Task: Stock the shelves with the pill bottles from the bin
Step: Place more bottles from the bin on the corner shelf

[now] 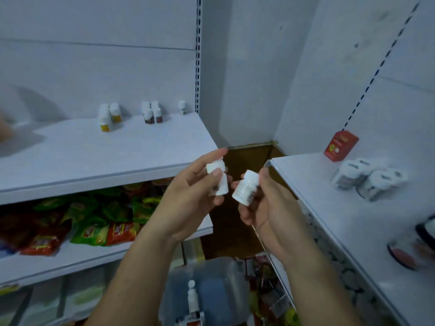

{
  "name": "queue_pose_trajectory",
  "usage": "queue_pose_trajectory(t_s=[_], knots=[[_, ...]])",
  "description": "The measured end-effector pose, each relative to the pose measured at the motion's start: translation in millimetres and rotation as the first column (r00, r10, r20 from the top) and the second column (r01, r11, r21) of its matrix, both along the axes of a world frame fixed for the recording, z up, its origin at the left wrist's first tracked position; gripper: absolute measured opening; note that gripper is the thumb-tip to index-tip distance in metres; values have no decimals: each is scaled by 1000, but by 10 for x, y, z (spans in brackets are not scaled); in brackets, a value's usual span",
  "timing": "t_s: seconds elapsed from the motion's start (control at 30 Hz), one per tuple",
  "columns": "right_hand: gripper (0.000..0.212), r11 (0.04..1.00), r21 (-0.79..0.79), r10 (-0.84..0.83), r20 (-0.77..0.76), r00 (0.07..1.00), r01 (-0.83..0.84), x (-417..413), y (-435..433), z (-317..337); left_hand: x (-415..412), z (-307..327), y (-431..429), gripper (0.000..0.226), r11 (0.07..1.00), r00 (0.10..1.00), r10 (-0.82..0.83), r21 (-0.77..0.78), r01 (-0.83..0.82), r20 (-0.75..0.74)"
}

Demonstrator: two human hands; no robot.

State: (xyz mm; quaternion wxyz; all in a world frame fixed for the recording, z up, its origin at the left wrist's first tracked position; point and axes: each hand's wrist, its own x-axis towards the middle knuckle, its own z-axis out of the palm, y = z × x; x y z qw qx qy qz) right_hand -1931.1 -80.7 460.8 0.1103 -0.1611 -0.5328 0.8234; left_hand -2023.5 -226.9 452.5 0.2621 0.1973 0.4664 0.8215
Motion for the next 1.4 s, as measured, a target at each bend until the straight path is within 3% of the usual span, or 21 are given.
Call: queue_pose_trajectory(t_s=[0.13, 0.33, 0.6, 0.8, 0.97, 1.13, 1.4], knots=[[31, 999, 36, 35, -86, 996, -32, 65, 107, 225, 144, 282, 53, 39, 998, 999, 51, 20, -51, 8], [39, 994, 83, 91, -211, 973, -75, 83, 307, 423, 349, 491, 139, 34, 994, 994, 107, 38, -107, -6], [41, 941, 14, 331, -243, 912, -338, 99, 526, 467, 447, 572, 147, 34, 980, 982, 191, 60, -190, -7], [49, 926, 325, 276, -227, 934, -194, 4, 479, 483, 463, 583, 149, 40, 972, 971, 234, 26, -232, -60], [63, 948, 243, 263, -226, 938, -208, -126, 413, 441, 423, 576, 80, 37, 976, 977, 215, 35, -214, -15], [74, 940, 242, 287, -176, 941, -242, -302, 270, 355, 315, 518, -83, 36, 953, 952, 303, 5, -303, -31], [48, 894, 361, 344, -168, 924, -267, -913, -349, 354, -80, 474, -646, 37, 868, 865, 492, -23, -496, -101]])
